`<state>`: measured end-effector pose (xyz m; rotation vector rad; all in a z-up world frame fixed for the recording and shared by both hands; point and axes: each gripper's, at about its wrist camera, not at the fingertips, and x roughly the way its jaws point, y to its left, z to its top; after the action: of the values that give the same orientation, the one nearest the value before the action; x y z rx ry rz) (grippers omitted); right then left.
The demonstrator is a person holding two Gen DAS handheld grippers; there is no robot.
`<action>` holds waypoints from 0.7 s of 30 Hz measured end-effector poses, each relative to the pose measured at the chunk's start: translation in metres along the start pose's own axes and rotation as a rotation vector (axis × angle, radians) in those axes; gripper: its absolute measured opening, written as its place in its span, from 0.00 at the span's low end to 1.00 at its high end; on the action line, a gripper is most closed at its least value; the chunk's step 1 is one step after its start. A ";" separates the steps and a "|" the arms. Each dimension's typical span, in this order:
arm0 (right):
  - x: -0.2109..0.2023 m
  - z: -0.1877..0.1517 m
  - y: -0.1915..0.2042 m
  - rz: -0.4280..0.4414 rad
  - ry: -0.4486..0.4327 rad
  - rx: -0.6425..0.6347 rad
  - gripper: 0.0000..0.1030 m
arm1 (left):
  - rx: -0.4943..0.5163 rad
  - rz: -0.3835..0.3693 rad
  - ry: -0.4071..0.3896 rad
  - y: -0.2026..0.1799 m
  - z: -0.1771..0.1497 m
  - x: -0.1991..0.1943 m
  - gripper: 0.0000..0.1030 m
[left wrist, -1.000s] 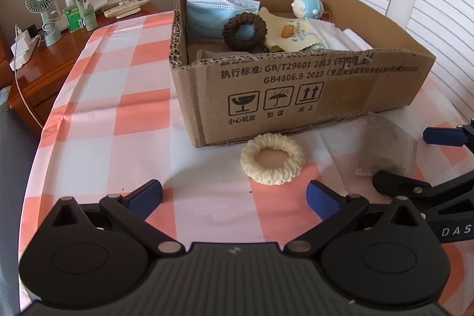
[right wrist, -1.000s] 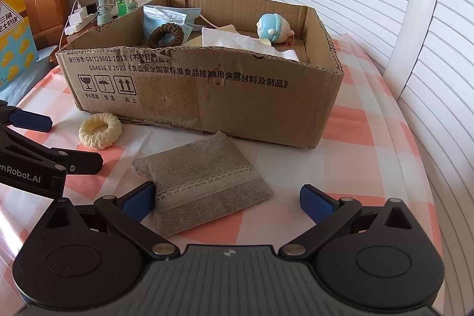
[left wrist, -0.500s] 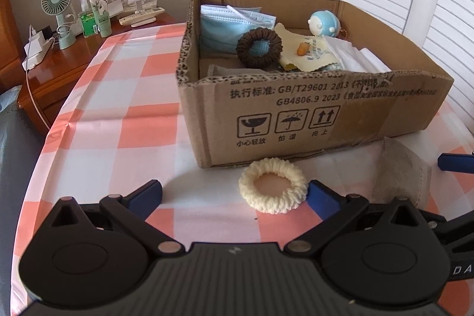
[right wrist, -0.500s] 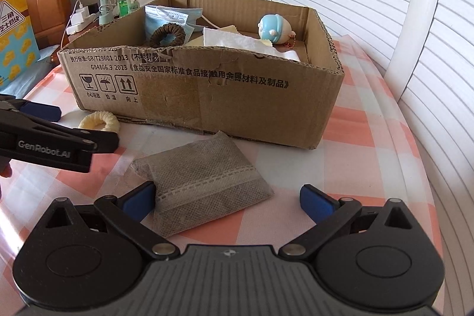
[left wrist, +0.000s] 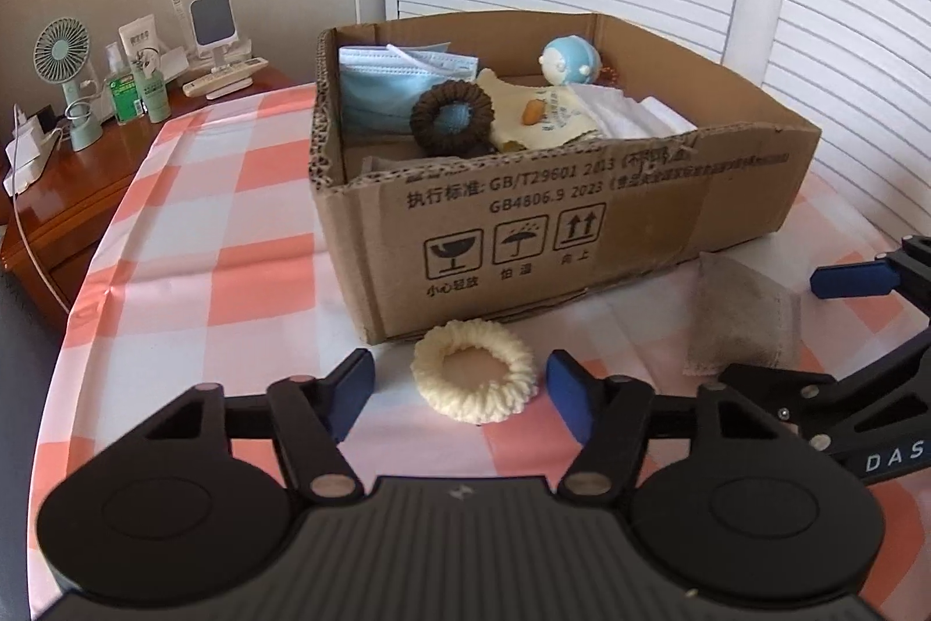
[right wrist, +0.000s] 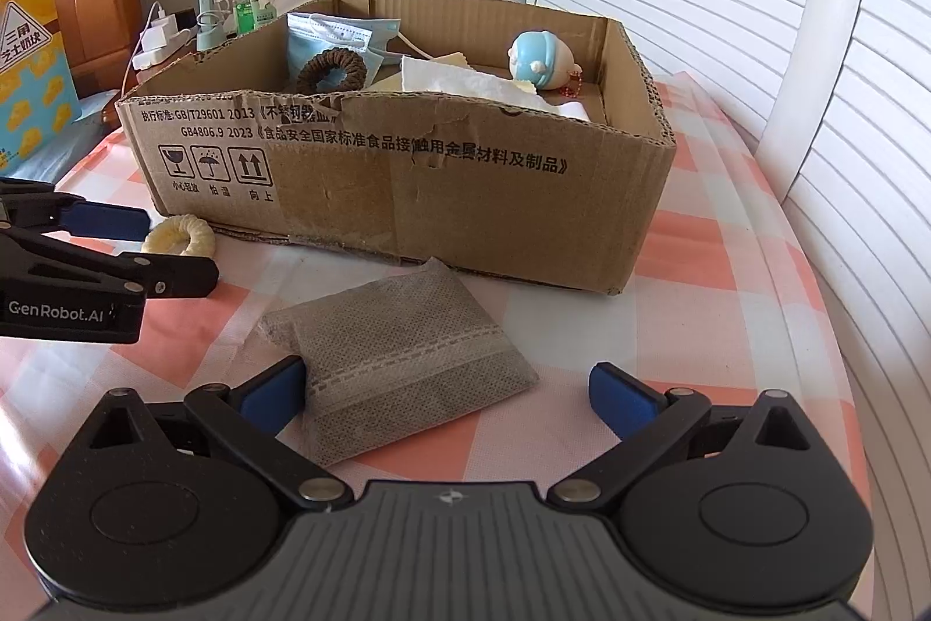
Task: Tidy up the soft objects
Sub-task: 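Grasp the cream scrunchie with the left gripper while the right gripper grasps the grey sachet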
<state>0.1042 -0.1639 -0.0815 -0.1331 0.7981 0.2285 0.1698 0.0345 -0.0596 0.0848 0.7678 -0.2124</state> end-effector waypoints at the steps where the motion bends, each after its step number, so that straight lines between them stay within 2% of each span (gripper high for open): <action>1: 0.000 0.000 0.000 0.001 -0.002 -0.002 1.00 | 0.002 -0.007 -0.003 -0.002 0.000 -0.001 0.51; 4: 0.000 -0.001 0.000 0.009 -0.008 -0.009 1.00 | 0.012 -0.022 -0.014 -0.007 -0.001 -0.003 0.44; 9: 0.000 0.001 -0.001 0.039 -0.007 -0.041 1.00 | 0.000 -0.024 -0.016 -0.007 -0.002 -0.003 0.43; 21: 0.006 0.015 0.016 0.231 0.028 -0.217 1.00 | 0.001 -0.031 -0.015 -0.006 -0.001 -0.003 0.44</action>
<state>0.1146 -0.1441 -0.0761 -0.2496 0.8149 0.5328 0.1663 0.0295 -0.0583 0.0722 0.7547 -0.2424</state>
